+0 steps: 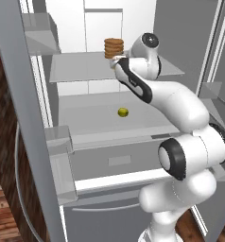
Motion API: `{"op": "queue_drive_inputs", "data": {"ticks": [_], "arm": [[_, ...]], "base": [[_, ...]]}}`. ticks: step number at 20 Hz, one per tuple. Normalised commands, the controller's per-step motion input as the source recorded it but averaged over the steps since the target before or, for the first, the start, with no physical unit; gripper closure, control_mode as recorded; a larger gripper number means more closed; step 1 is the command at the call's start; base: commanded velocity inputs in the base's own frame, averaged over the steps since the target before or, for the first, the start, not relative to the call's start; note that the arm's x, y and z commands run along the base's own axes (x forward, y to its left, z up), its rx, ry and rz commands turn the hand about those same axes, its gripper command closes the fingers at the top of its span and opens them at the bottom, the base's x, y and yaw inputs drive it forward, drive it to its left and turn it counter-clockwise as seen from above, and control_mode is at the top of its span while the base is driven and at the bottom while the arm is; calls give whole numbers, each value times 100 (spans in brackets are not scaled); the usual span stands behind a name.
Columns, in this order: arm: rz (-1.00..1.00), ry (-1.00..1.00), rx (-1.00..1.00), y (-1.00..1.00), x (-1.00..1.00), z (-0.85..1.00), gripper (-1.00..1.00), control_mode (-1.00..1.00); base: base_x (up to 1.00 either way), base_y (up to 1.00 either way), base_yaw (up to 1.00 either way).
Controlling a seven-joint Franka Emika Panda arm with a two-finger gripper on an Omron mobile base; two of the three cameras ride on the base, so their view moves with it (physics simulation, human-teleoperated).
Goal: Pick up the pear and mango from the fridge and place one fruit on each plate on the dining counter.
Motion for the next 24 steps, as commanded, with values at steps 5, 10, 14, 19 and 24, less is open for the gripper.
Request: {"op": "queue_drive_inputs", "data": {"ticks": [5,10,14,19,24], "arm": [[0,3,0,2,43,-11,-100,-100],[0,4,-2,5,45,-15,-100,-100],[0,1,0,1,42,-10,-100,-100],[0,4,0,2,33,-10,-100,-100],[0,6,0,6,4,-10,-100,-100]], "base": [[0,0,0],[0,0,0],[0,0,0],[0,0,0],[0,0,0]]}}
